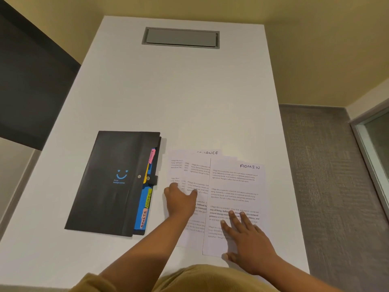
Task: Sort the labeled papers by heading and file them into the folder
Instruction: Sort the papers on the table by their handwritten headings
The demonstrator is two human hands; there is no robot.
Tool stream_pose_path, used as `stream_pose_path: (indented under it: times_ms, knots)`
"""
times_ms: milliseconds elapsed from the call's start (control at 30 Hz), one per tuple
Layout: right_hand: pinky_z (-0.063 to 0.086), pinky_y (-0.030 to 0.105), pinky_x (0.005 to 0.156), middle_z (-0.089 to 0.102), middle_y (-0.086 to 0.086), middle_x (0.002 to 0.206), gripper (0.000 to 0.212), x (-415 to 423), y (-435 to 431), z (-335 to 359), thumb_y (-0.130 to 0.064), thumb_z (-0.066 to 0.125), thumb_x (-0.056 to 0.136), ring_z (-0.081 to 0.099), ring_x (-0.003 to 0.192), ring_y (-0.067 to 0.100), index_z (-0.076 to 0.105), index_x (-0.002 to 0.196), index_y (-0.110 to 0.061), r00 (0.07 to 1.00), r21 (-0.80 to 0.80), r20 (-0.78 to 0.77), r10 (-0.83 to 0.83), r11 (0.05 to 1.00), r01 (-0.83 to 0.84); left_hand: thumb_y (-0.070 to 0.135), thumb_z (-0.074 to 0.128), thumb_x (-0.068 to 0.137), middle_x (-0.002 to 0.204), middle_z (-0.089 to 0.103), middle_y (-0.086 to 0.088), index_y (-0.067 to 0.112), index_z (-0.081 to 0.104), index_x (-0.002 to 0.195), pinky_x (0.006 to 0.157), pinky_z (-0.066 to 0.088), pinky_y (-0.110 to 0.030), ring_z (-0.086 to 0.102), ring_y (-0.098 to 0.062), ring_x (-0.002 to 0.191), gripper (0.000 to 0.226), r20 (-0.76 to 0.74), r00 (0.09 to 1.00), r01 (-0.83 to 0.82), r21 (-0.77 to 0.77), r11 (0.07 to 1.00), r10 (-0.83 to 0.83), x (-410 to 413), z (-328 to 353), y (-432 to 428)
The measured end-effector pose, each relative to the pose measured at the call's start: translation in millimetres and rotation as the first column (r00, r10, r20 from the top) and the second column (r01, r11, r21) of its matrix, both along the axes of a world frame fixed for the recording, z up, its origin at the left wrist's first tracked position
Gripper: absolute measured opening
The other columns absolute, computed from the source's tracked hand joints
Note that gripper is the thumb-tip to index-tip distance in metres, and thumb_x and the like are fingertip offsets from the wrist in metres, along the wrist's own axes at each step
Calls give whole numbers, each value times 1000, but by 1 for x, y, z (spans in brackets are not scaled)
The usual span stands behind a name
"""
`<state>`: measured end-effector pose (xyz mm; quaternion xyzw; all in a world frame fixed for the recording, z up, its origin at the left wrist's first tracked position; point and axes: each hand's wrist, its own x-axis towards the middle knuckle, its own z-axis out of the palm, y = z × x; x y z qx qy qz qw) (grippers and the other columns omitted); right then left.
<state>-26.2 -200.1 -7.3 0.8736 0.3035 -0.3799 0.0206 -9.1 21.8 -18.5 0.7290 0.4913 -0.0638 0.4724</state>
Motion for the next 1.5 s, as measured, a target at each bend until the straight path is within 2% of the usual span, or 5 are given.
stream_pose_path:
  times_ms: [167,333,967,1233,1500]
  knots:
    - [8,45,121,-31,-12,149,88,0,-1,0,-66,46,88,-17,150,26,-8,153,-41,1000,3,1,3,1000,-3,24,73,83,87,69,-5,8,67,95,53,50,-25,65,-21,73,21,-67,995,-84,-198,977,73,9,-7,20]
    - [6,44,121,-31,-12,150,86,-2,-1,0,-65,44,89,-18,150,25,-8,152,-41,1000,15,4,-10,1000,10,16,70,82,80,67,-6,13,63,71,71,57,-37,64,-25,76,14,-123,992,-4,-235,972,-26,11,-11,36]
    - [7,42,120,-26,-15,150,81,-8,-15,-1,-63,44,90,-13,151,23,-3,152,-43,1000,43,14,-12,999,11,8,67,79,74,63,-14,9,59,68,66,50,-30,59,-24,67,13,-80,995,18,-395,918,-54,21,-9,33]
    - [5,43,121,-26,-14,150,81,-8,-15,1,-60,45,92,-14,151,24,-4,153,-41,999,60,31,-7,998,5,15,65,89,86,64,-8,27,43,116,48,49,-28,59,-18,58,37,8,999,44,-434,900,-45,16,-13,22]
    - [4,42,120,-19,-10,159,79,-7,-14,1,-57,47,93,-13,151,24,-2,153,-41,999,64,44,9,998,-12,27,74,76,62,60,-7,13,52,59,55,41,-26,55,-22,57,31,-125,968,191,-197,962,-218,20,-10,24]
